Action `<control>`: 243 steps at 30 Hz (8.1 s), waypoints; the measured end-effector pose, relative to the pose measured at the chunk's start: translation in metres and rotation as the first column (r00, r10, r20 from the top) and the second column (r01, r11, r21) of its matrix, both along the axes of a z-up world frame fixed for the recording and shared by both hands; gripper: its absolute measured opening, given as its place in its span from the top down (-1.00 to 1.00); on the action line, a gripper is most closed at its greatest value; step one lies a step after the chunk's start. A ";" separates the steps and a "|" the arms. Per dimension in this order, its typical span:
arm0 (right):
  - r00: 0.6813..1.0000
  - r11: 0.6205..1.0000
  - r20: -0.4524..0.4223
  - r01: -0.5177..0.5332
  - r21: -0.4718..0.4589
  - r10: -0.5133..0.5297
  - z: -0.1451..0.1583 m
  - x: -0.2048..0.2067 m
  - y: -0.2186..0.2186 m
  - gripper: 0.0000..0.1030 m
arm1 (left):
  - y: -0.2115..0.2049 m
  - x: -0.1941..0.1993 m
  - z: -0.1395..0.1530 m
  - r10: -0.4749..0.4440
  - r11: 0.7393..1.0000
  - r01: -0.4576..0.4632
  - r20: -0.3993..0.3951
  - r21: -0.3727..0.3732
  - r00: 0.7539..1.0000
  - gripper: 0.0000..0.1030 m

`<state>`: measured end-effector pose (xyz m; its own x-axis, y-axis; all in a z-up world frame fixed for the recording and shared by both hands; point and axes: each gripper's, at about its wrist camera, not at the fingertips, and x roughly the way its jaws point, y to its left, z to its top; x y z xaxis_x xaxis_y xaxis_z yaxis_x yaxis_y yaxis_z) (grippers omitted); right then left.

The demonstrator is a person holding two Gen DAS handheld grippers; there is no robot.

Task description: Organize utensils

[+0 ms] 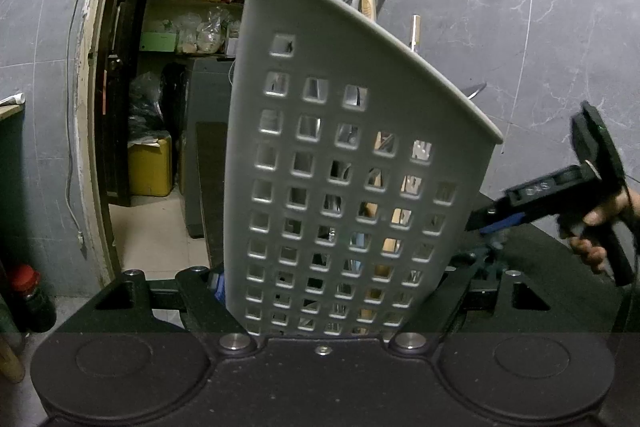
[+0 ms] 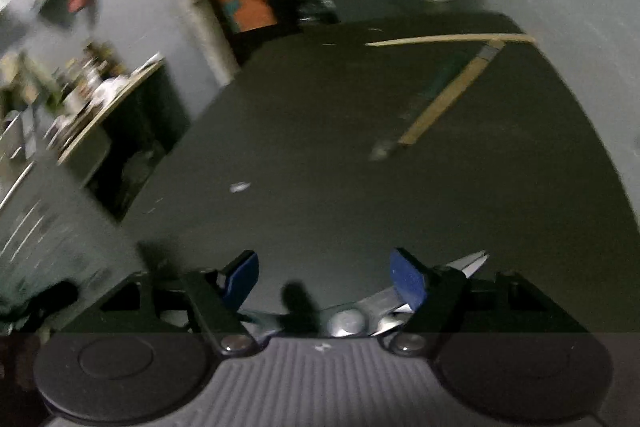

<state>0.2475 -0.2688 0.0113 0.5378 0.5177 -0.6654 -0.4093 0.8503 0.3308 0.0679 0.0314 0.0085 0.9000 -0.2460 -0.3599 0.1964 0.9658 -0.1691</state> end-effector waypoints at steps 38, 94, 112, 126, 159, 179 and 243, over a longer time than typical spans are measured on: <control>0.946 0.896 0.025 -0.298 -0.329 0.324 0.006 -0.013 0.086 -0.01 | 0.000 0.003 0.000 0.006 1.000 -0.006 -0.015 0.000 1.000 -0.55; 0.942 0.989 0.301 -0.142 -0.037 0.146 0.026 -0.050 0.054 0.37 | 0.002 0.007 0.000 0.012 1.000 -0.013 -0.021 -0.012 1.000 -0.55; 0.758 0.934 0.641 -0.136 0.331 -0.117 0.034 -0.078 0.020 0.36 | 0.001 0.008 -0.001 0.014 1.000 -0.014 -0.021 -0.007 1.000 -0.55; 0.615 0.927 0.759 -0.117 0.357 -0.214 0.021 -0.129 0.013 0.36 | -0.002 0.006 0.000 0.016 1.000 -0.016 -0.021 0.006 1.000 -0.53; 0.753 0.979 0.657 -0.097 0.179 -0.045 0.128 -0.146 0.046 0.21 | 0.002 0.008 -0.002 0.003 1.000 -0.003 -0.019 -0.010 1.000 -0.53; 0.601 0.904 0.783 -0.409 0.126 0.163 0.218 -0.157 0.165 0.20 | 0.005 0.009 -0.004 0.000 1.000 0.000 -0.019 -0.015 1.000 -0.54; 0.825 0.954 0.563 -0.126 0.272 -0.051 0.074 -0.164 0.060 -1.00 | 0.003 0.010 -0.002 0.000 1.000 0.000 -0.023 0.003 1.000 -0.54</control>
